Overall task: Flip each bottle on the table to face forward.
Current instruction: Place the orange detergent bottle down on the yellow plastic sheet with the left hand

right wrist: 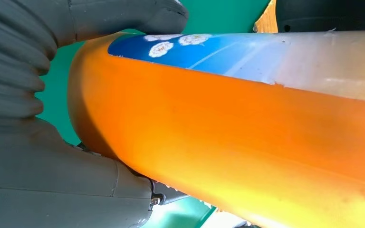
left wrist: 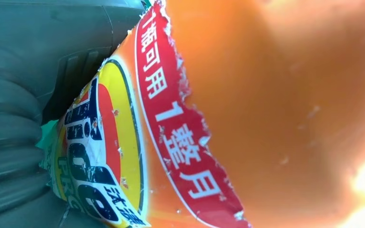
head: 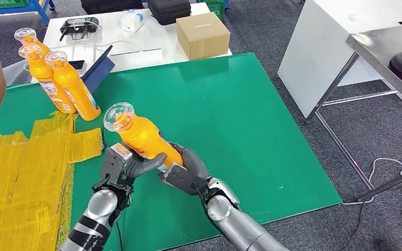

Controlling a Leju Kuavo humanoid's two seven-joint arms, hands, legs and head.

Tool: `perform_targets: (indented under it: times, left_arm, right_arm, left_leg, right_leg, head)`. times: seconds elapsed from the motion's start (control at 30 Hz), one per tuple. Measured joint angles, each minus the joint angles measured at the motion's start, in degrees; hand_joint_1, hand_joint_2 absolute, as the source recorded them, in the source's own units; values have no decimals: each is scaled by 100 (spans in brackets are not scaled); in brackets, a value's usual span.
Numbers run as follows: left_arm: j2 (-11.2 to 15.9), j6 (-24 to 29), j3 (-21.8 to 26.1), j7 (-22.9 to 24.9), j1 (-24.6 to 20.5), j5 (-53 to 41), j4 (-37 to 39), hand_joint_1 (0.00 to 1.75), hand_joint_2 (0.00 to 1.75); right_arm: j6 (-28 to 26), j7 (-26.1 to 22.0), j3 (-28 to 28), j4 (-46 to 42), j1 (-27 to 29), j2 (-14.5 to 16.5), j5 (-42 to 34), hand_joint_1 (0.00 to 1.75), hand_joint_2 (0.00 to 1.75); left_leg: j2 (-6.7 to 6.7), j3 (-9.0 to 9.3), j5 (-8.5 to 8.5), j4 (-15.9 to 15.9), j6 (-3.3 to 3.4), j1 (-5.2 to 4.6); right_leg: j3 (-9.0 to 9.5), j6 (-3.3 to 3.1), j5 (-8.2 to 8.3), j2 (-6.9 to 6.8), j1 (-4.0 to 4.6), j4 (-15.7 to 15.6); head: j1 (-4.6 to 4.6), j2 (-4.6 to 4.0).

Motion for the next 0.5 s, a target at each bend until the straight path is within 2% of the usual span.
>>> perform_targets:
  times: [0.17, 0.27, 0.3, 0.4, 0.5]
  left_arm:
    - [-2, 12, 4, -5, 9, -3, -13, 175, 175]
    - [-10, 192, 17, -40, 43, -92, -95, 175, 175]
    - [5, 667, 53, -45, 71, -555, -182, 175, 175]
    - [135, 2460, 230, 217, 156, -2880, -421, 175, 175]
    - [274, 3181, 446, 775, 209, -4638, -460, 175, 175]
  right_arm:
    - [0, -5, -1, 0, 0, 0, 1, 175, 175]
    - [-78, -87, -6, -74, 44, -1, -62, 44, 175]
    - [-159, -183, -53, -360, 209, -22, -245, 0, 131]
    - [-316, -461, -275, -1659, 867, -184, -887, 0, 0]
    - [-315, -564, -422, -2549, 1244, -374, -1006, 0, 0]
  left_leg:
    - [0, 0, 0, 0, 0, 0]
    - [0, -1, 0, 0, 0, 0]
    - [0, -3, 0, 0, 0, 0]
    - [-1, -9, -1, 0, -1, 0]
    - [-1, -10, -2, 0, -1, 0]
  right_leg:
    - [0, 0, 0, 0, 0, 0]
    - [-2, 0, 0, 0, 0, 0]
    - [-4, 0, 0, 0, 1, 0]
    - [-9, -1, -1, -1, 1, 0]
    - [-10, -1, -2, 0, 1, 0]
  head:
    - [0, 0]
    - [0, 0]
    - [-1, 0]
    - [0, 0]
    - [1, 0]
